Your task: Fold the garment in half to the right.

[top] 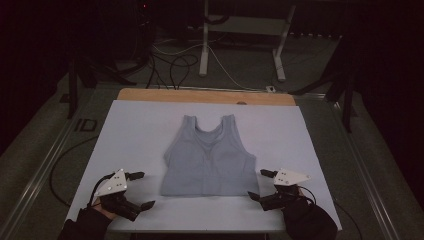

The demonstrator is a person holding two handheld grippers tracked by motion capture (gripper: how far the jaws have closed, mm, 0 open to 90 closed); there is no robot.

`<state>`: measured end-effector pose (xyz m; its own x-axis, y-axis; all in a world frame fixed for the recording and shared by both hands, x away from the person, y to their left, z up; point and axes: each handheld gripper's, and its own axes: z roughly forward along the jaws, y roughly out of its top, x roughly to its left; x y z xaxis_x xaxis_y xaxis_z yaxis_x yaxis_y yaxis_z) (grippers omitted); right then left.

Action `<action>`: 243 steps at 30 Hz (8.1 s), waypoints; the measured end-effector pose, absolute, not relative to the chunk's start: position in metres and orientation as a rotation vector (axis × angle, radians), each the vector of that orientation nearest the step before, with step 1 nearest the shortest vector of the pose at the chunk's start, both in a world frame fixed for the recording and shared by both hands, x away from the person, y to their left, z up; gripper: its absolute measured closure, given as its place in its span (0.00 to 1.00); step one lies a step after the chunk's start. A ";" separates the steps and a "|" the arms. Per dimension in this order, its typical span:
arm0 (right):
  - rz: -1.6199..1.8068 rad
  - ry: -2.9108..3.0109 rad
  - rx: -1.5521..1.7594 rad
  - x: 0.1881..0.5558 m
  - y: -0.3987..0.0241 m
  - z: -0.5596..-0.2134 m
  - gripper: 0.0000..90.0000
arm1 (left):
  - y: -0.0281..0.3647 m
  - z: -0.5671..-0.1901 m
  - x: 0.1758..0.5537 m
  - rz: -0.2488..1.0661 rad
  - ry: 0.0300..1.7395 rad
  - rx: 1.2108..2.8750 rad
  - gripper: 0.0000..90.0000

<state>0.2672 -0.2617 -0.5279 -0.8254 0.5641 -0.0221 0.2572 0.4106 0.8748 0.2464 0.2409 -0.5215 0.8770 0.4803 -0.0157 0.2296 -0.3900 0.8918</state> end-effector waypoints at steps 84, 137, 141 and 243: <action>1.419 2.338 0.624 0.366 -0.161 -0.442 0.10 | 0.216 -0.463 0.268 0.290 0.485 2.049 0.00; 1.275 2.469 0.704 0.456 -0.060 -0.468 0.10 | 0.177 -0.527 0.292 0.155 0.551 2.411 0.32; 1.263 2.480 0.702 0.458 -0.056 -0.470 0.10 | 0.175 -0.527 0.295 0.148 0.546 2.414 0.41; 0.767 2.607 0.819 0.533 0.010 -0.480 0.97 | 0.168 -0.503 0.289 0.089 0.404 2.320 0.96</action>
<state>0.5327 0.0101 -0.4795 -0.7918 0.5985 -0.1219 0.4370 0.6945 0.5715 0.2890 0.1683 -0.5033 0.9473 0.3149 -0.0579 0.2616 -0.6571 0.7070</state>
